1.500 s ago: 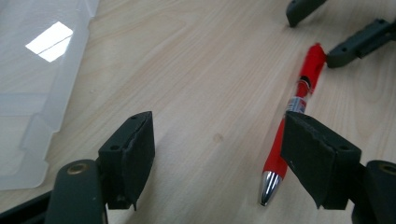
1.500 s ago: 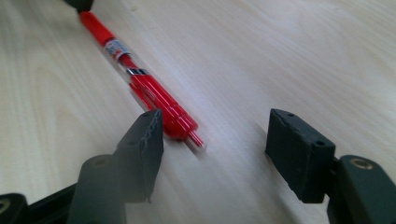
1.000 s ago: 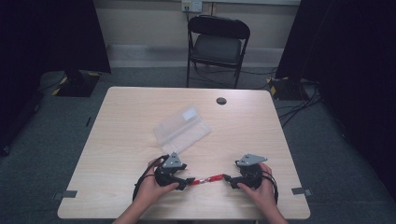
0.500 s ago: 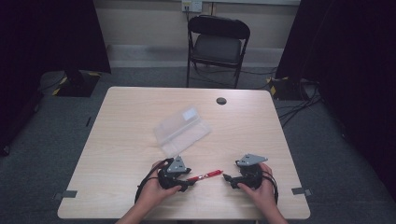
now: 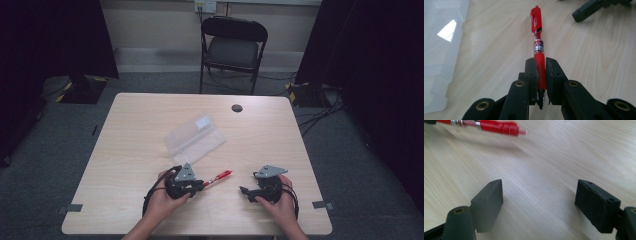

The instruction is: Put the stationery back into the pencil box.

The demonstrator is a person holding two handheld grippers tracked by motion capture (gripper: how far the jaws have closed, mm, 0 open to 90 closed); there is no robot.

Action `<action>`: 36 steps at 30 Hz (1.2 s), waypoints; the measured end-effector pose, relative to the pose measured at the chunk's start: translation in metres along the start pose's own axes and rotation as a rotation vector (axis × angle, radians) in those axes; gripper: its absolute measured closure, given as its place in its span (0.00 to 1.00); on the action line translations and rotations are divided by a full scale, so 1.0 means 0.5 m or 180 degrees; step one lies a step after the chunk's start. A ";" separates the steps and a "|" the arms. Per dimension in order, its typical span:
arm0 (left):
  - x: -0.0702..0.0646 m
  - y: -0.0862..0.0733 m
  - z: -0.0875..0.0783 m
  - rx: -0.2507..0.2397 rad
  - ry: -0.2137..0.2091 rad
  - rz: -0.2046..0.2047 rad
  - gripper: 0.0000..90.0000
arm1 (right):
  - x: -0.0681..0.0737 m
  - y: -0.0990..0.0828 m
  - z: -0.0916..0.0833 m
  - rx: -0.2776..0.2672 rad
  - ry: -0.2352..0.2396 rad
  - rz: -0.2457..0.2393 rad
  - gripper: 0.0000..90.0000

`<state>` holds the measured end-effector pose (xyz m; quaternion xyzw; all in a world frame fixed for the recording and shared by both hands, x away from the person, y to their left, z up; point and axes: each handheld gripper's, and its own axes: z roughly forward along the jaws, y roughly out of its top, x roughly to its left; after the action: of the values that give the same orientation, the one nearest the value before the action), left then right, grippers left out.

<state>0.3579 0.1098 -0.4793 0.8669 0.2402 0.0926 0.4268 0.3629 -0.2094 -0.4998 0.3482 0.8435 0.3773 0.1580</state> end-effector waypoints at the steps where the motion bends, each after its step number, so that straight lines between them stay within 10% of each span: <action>1: 0.003 0.003 -0.004 -0.0014 0.0034 -0.0003 0.90 | 0.000 0.000 0.000 0.0000 0.0000 -0.0001 0.24; 23: 0.062 0.047 -0.039 -0.0190 0.0249 -0.0150 0.90 | 0.002 0.001 0.003 0.0050 0.0071 -0.0089 0.14; 36: 0.118 0.079 -0.003 -0.0184 0.0403 -0.0282 0.90 | 0.002 0.001 0.003 0.0051 0.0072 -0.0088 0.14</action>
<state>0.4220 0.1194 -0.4499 0.8352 0.3021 0.1352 0.4393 0.3630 -0.2076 -0.5004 0.3335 0.8529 0.3722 0.1509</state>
